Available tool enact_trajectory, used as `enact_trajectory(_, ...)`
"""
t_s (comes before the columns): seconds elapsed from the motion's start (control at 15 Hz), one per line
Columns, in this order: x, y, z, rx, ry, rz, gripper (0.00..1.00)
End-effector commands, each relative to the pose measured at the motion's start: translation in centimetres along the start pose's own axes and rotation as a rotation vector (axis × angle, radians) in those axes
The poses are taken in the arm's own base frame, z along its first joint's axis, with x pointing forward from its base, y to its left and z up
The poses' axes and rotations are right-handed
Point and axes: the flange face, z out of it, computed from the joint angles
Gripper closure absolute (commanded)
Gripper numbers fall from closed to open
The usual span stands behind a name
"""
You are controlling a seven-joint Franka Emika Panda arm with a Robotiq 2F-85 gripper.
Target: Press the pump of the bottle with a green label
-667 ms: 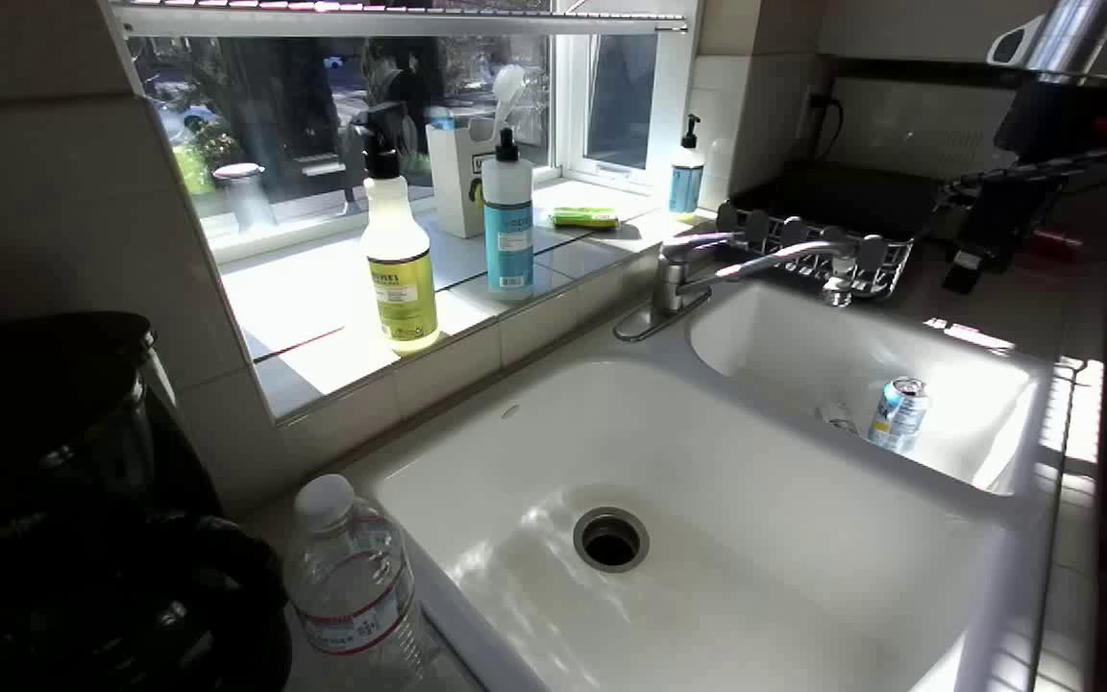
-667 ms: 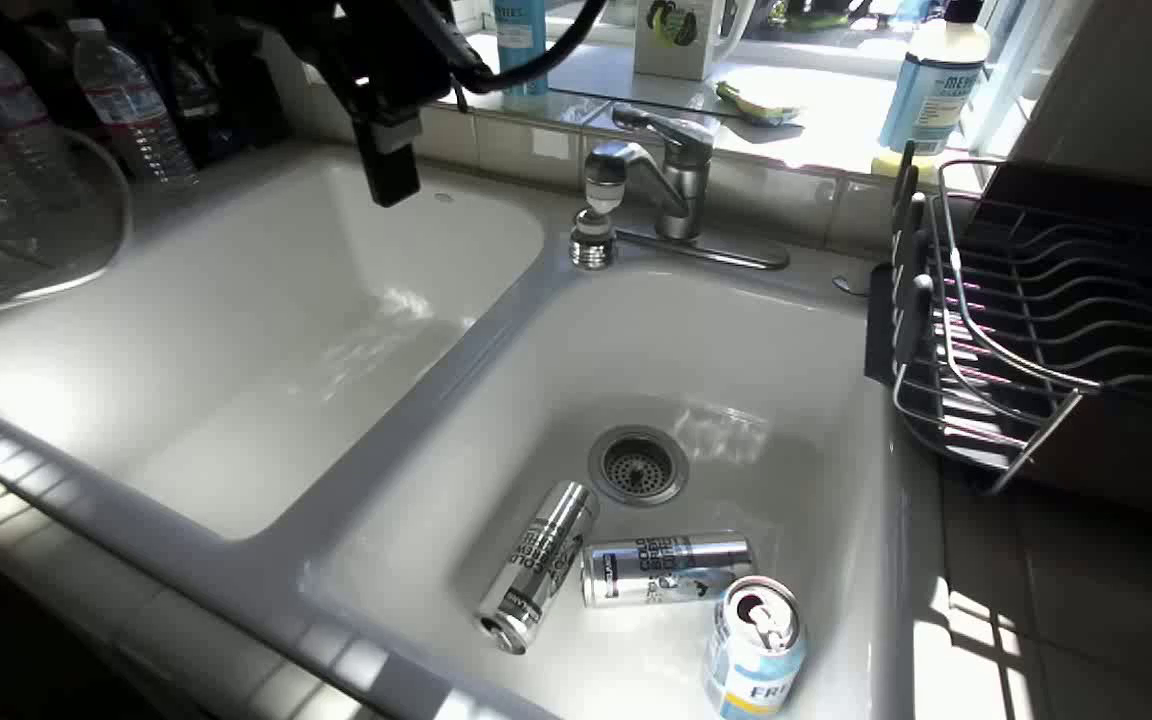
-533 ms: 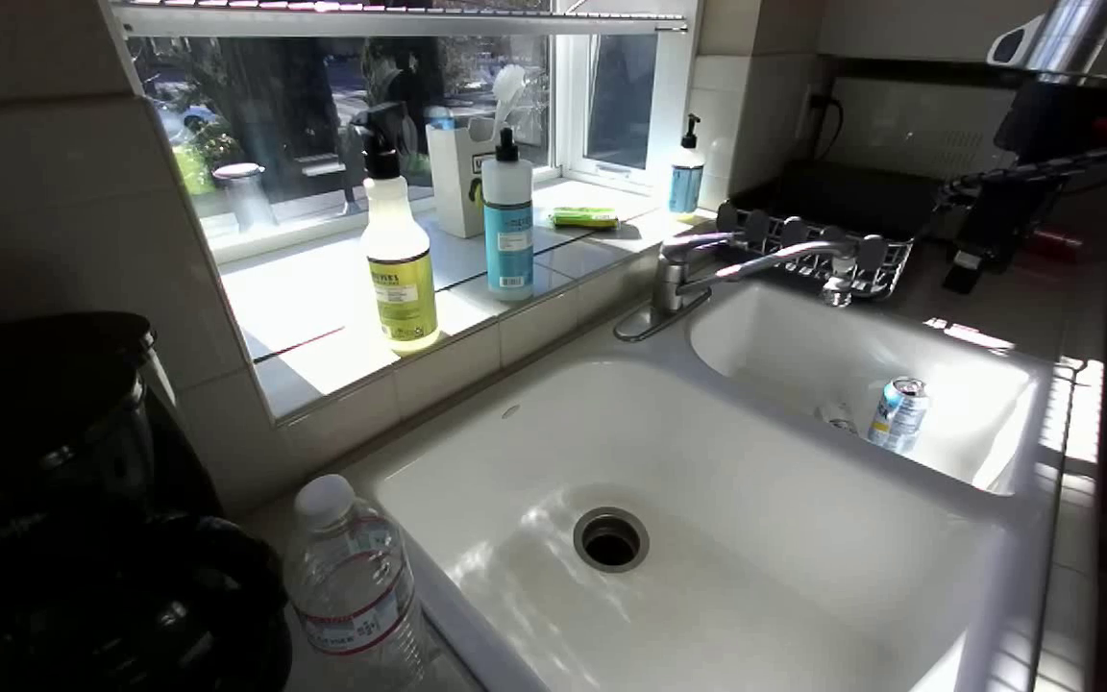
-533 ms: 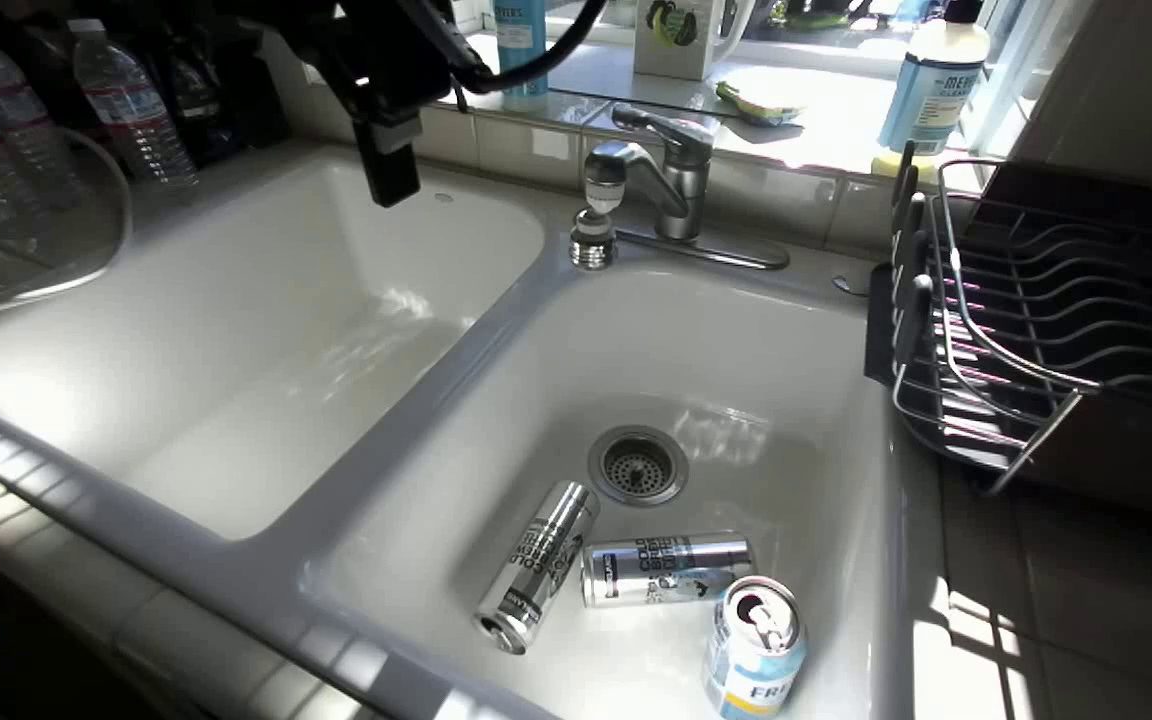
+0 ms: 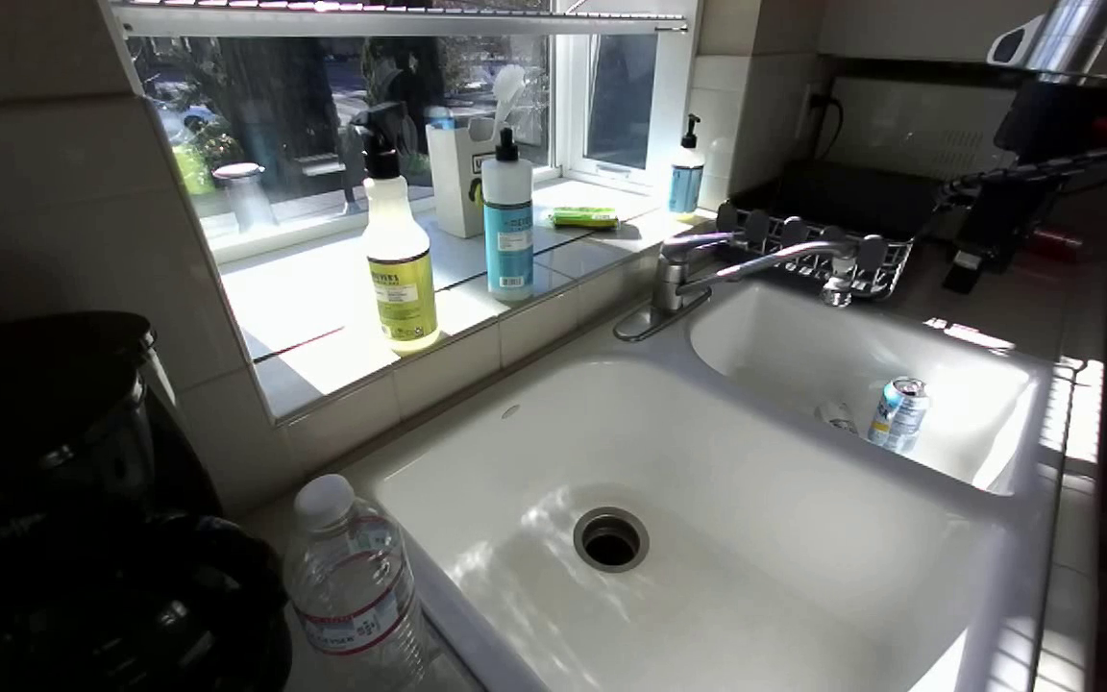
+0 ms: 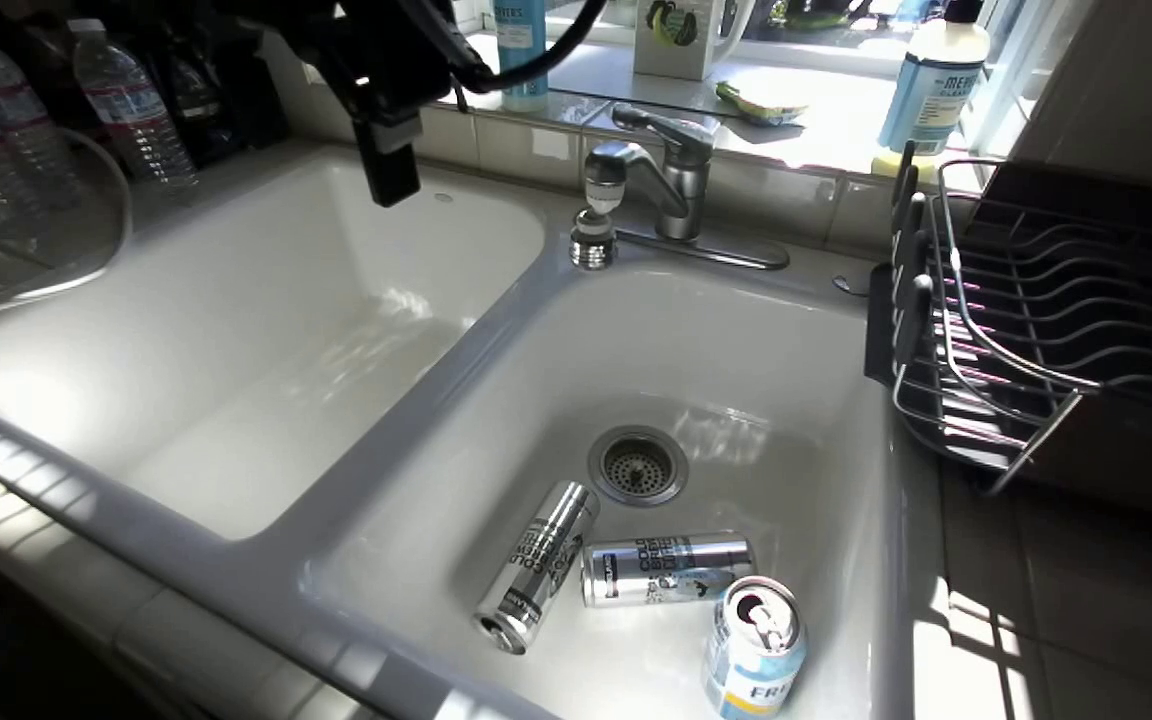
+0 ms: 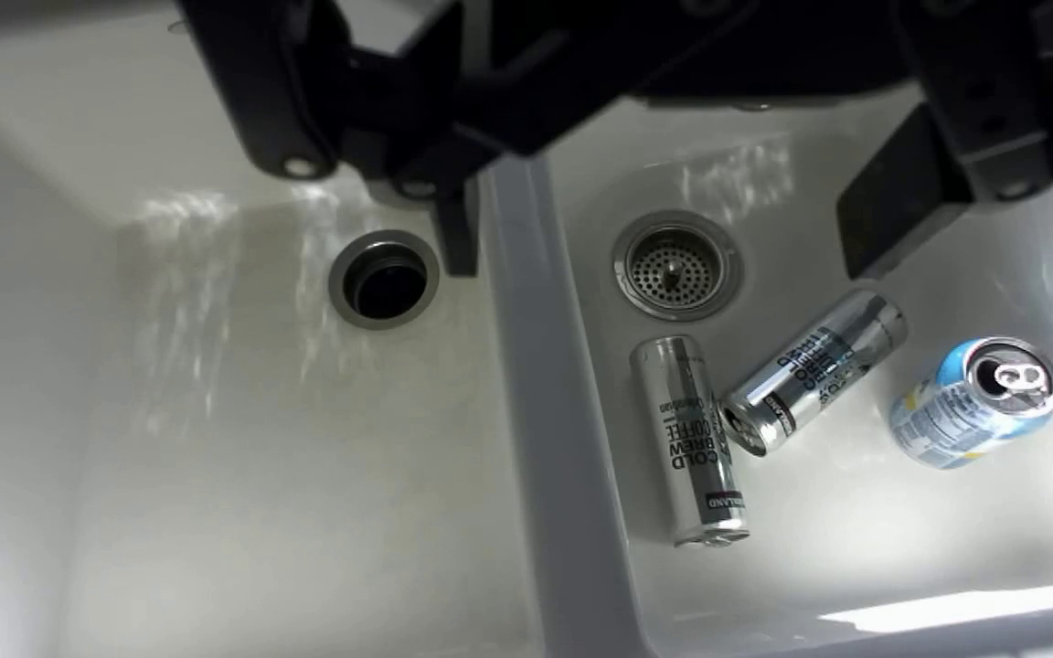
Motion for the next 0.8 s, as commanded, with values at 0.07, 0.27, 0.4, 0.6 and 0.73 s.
enact_trajectory(0.07,1.4,-0.7,0.3,-0.003,0.044,-0.066,0.00)
enact_trajectory(0.27,4.5,-3.5,-0.4,0.029,0.187,-0.204,0.00)
enact_trajectory(0.4,6.4,-6.0,-0.9,0.053,0.277,-0.290,0.00)
enact_trajectory(0.6,8.4,-9.4,-1.5,0.106,0.391,-0.418,0.00)
enact_trajectory(0.73,9.4,-11.4,-2.1,0.143,0.462,-0.502,0.00)
